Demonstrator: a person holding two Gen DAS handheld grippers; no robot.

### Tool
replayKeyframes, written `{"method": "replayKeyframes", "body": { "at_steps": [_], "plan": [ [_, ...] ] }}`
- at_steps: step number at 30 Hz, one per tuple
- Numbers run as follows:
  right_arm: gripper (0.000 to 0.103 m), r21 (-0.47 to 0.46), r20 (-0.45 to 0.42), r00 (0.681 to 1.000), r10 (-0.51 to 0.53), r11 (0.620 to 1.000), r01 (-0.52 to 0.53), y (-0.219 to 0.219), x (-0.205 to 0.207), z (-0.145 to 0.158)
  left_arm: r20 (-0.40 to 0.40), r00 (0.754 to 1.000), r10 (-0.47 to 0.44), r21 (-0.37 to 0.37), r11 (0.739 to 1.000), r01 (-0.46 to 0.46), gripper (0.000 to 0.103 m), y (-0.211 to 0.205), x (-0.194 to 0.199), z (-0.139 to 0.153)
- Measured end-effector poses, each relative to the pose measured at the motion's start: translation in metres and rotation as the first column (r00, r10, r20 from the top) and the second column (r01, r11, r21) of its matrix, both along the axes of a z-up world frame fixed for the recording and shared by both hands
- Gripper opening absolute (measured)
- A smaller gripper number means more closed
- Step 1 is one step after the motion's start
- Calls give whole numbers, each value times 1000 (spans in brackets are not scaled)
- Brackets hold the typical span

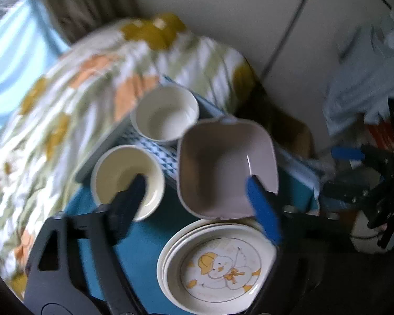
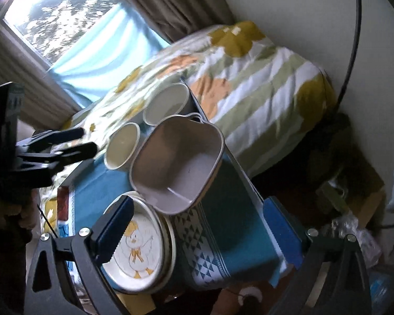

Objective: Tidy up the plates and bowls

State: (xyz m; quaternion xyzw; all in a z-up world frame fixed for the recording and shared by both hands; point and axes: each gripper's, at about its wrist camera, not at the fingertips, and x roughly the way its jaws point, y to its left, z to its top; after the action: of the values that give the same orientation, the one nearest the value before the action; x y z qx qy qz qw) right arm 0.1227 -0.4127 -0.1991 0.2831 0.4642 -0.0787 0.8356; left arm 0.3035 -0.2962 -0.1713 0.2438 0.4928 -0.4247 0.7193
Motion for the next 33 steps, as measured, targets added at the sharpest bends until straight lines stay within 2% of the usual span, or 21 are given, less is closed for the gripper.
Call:
{"method": "replayKeyframes", "body": {
  "at_steps": [3, 4, 7, 15, 19, 22, 24, 27, 30, 33],
  "plan": [
    [79, 18, -35, 999, -24, 1000, 25, -1, 18, -15, -71, 995, -71, 49, 996, 74, 50, -16, 14, -30],
    [72, 17, -48, 998, -30, 999, 31, -2, 23, -18, -88, 992, -85, 55, 994, 90, 47, -20, 17, -37],
    [63, 26, -79, 996, -40, 999, 42, -2, 36, -33, -133, 986, -97, 59, 993, 106, 47, -30, 29, -55],
    [56, 30, -120, 991, -66, 997, 70, -1, 51, -58, -185, 979, -88, 96, 990, 107, 46, -46, 53, -81],
    [44, 32, -140, 988, -60, 997, 65, 0, 58, -69, -204, 975, -94, 136, 983, 123, 32, -52, 55, -95],
    [35, 36, -151, 987, -52, 998, 58, 1, 63, -74, -203, 975, -93, 166, 978, 128, 28, -56, 53, -103],
    [33, 41, -159, 986, -47, 998, 54, 1, 66, -80, -207, 974, -92, 176, 976, 129, 27, -58, 52, -107],
    [28, 52, -171, 984, -46, 997, 56, 1, 68, -89, -215, 972, -89, 195, 972, 132, 18, -60, 47, -115],
    [19, 29, -183, 982, -43, 998, 49, 1, 70, -93, -175, 980, -94, 223, 966, 132, 15, -59, 39, -119],
    [15, 23, -185, 981, -54, 998, 60, -3, 67, -94, -171, 983, -70, 206, 973, 105, 14, -56, 37, -113]
  ]
}}
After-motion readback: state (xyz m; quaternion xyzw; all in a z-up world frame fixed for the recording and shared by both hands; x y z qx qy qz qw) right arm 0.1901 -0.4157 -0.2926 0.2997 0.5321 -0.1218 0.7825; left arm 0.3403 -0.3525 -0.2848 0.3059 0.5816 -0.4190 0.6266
